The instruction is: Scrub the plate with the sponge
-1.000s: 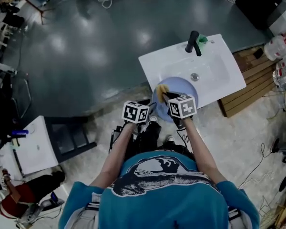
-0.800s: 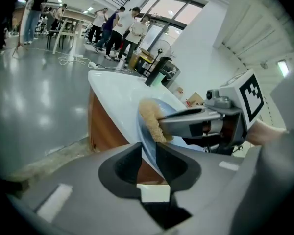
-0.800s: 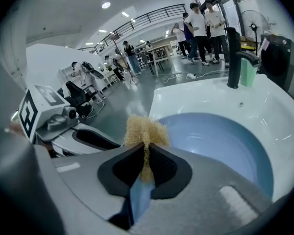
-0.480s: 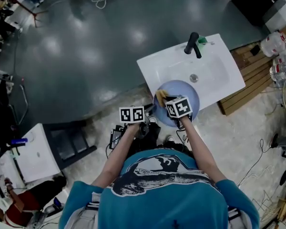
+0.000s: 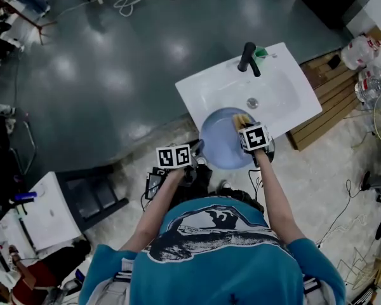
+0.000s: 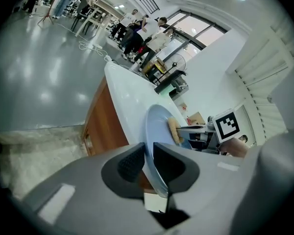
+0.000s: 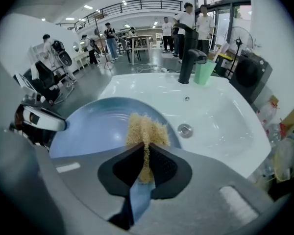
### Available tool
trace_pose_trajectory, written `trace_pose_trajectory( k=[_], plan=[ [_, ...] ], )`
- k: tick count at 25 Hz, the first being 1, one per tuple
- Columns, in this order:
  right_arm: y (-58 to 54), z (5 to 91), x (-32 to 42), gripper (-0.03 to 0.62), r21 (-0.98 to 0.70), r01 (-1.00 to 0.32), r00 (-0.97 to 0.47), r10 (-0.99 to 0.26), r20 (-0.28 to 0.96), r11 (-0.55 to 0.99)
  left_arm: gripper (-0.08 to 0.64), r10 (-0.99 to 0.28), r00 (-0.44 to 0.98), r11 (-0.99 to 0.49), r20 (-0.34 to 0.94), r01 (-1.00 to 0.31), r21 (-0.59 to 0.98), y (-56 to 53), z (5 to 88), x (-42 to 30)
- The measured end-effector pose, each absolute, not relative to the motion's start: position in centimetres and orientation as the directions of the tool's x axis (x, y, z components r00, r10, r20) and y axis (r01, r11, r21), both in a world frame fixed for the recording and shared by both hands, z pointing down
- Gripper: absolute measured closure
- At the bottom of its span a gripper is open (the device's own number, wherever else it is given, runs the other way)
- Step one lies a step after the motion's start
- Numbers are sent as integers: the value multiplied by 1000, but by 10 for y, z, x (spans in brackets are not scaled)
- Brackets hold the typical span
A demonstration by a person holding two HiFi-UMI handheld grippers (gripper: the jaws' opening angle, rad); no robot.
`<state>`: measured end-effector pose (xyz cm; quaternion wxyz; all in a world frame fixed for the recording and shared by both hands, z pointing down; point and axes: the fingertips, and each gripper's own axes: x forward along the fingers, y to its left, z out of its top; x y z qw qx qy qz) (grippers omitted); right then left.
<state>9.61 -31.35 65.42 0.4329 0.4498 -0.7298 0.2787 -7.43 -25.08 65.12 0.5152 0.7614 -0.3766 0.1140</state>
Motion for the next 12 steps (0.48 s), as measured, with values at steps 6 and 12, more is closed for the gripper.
trace_pose_trajectory(
  k=[6,12],
  plan=[
    [-318,653,104,563,43,-892,-184,-449,875,451,488,-466,680,-181,566,-700,691,-250,651,-75],
    [-284,637,60,563,-113,-876,-336,-427,839,468,491,-478,660,-176,580,-718,673,-250,653,-75]
  ],
)
